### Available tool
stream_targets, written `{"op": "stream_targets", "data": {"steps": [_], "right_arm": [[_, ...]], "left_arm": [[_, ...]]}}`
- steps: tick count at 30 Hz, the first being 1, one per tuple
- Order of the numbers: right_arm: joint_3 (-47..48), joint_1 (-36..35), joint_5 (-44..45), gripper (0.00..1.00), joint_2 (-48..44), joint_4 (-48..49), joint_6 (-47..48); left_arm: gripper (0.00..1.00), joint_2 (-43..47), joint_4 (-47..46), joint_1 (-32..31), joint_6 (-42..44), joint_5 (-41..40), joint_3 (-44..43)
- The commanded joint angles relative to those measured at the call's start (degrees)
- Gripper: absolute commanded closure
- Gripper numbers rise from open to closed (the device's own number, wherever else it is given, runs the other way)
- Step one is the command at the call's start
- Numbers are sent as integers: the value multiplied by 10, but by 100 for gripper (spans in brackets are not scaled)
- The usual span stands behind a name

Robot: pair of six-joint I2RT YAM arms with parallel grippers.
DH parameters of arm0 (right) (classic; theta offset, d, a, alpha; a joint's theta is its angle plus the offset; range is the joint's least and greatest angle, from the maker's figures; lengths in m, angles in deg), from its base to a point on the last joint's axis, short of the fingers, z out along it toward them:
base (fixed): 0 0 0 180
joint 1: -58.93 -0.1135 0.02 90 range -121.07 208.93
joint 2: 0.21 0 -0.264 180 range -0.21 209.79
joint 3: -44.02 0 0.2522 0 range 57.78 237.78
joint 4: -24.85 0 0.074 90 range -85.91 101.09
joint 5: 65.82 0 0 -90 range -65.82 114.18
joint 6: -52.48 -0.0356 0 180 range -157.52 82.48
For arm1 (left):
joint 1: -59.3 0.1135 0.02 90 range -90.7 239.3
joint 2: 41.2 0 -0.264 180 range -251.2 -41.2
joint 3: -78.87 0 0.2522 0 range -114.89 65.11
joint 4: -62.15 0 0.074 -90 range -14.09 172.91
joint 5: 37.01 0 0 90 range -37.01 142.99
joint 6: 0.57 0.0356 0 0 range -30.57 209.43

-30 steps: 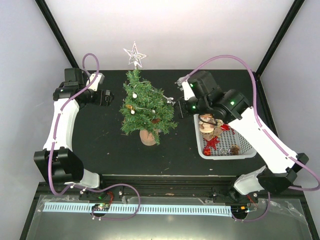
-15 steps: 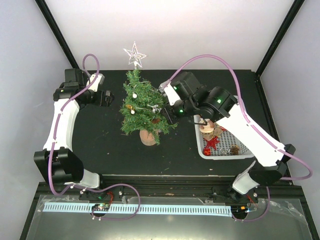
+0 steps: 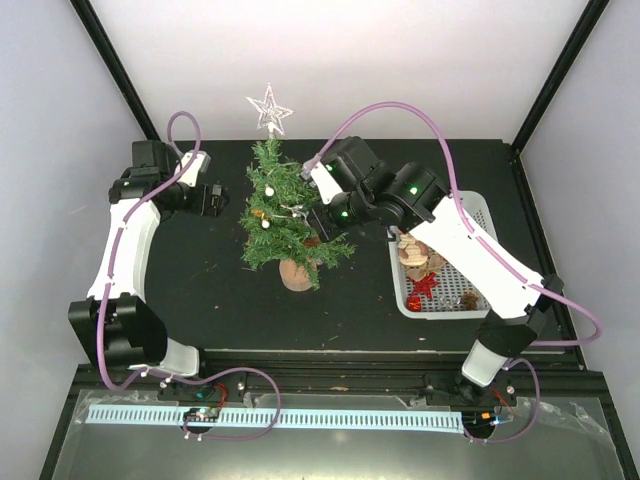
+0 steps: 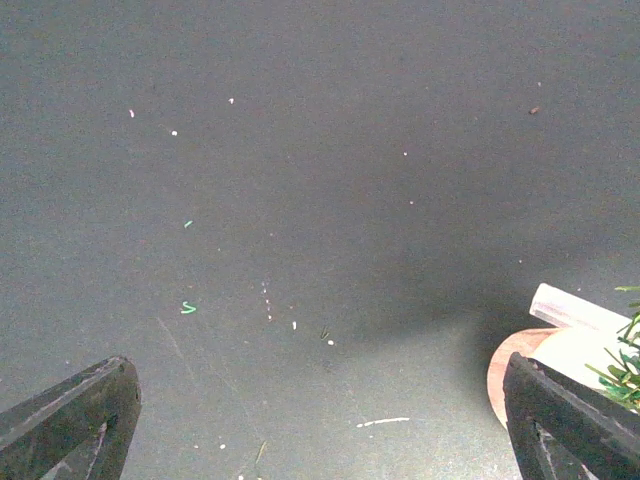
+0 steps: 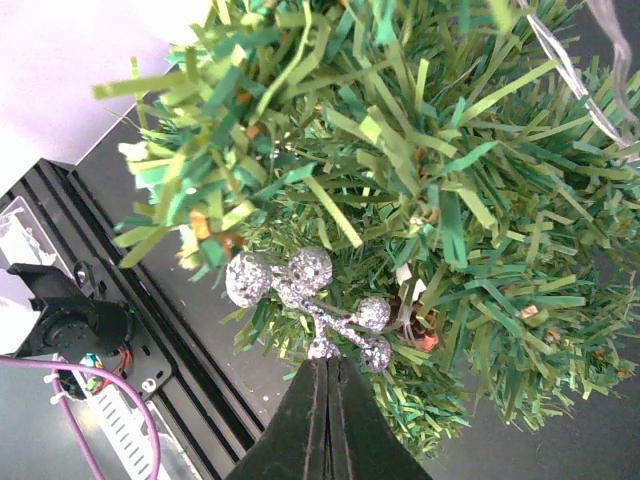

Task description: Decorate the small christmas tree

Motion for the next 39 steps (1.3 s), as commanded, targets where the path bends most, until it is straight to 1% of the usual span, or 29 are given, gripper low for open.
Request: {"op": "stream_targets", "data": {"steps": [1, 7, 20, 23, 26, 28, 39], "right_arm": [[19, -4, 2, 99, 16, -10, 4], [23, -4, 6, 99, 30, -10, 0], [52, -3, 48, 99, 45, -11, -13], [50, -3, 47, 94, 43, -13, -14], [49, -3, 38, 82, 41, -14, -14], [48, -3, 38, 77, 37, -14, -15], [17, -3, 39, 75, 11, 0, -20]], "left_arm": [[1, 21, -14, -2, -4, -7, 6], [1, 25, -19, -1, -2, -10, 13], [1, 27, -28, -1, -4, -5, 29], [1, 28, -28, 0, -4, -6, 31], [1, 29, -29, 0, -2, -9, 32], [1, 29, -29, -1, -2, -9, 31], [1, 28, -28, 0, -1, -10, 30]]}}
